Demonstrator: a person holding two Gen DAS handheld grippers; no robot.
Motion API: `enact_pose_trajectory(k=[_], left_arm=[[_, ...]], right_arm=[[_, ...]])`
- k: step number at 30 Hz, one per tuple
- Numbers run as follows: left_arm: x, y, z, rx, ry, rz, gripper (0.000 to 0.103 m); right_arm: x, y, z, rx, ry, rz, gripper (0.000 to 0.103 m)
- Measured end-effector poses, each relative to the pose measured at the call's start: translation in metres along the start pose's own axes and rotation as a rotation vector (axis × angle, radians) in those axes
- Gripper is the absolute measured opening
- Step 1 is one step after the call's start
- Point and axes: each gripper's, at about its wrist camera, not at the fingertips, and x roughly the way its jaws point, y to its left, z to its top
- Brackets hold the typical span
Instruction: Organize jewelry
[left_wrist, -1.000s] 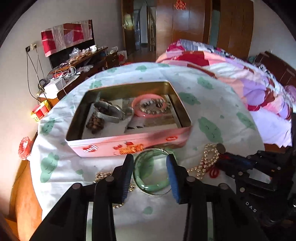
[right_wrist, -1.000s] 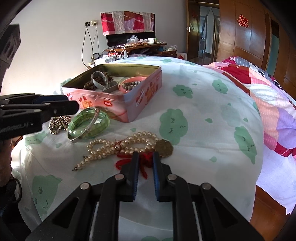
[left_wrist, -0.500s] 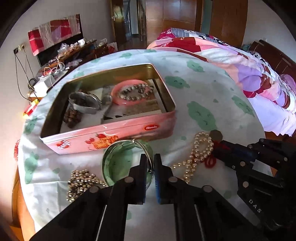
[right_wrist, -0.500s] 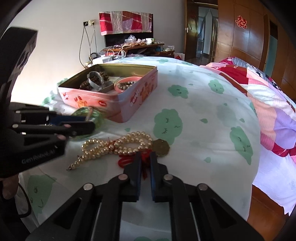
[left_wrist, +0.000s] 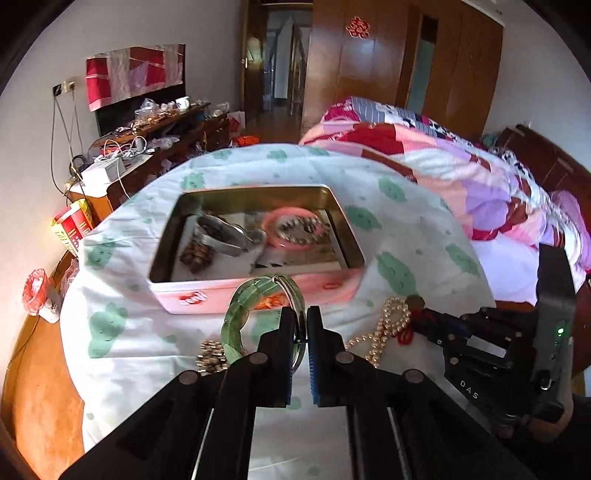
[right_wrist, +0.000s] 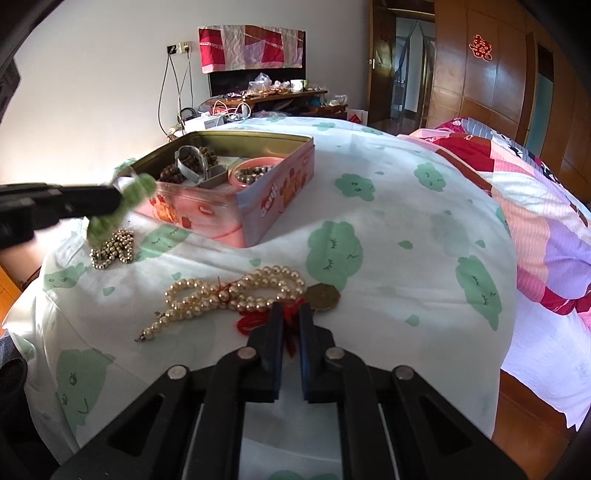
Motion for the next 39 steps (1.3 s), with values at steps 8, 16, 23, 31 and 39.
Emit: enact_pose_trajectory(k=[8,16,23,31,39], left_arm=[[-0.002,0.006,-0.001,-0.02,0.0,-0.031,0.006],[0.024,0.001,-0.013,-0.014,0.083,-0.052,0.008],[0.011,-0.002,-0.011,0.029,0.039,-0.006,0.007],[-0.017,0.017,0.005,-0.01,-0.04,0.015,0.007],[-0.026,0.027,0.013,-0.014,-0.068,0.044,0.007]], right_arm=[[-0.003,0.003,0.001,-0.009,-0.014,0.006,0.007],[-0.002,0.004,0.001,-0.015,-0.006,0.01,0.007],[-0.002,0.006,0.001,-0.018,-0.008,0.009,0.007],[-0.007,0.007,0.004,-0.027,-0.034,0.012,0.006],[-0.019,0.0,0.014,-0.01,-0.079,0.012,0.006]])
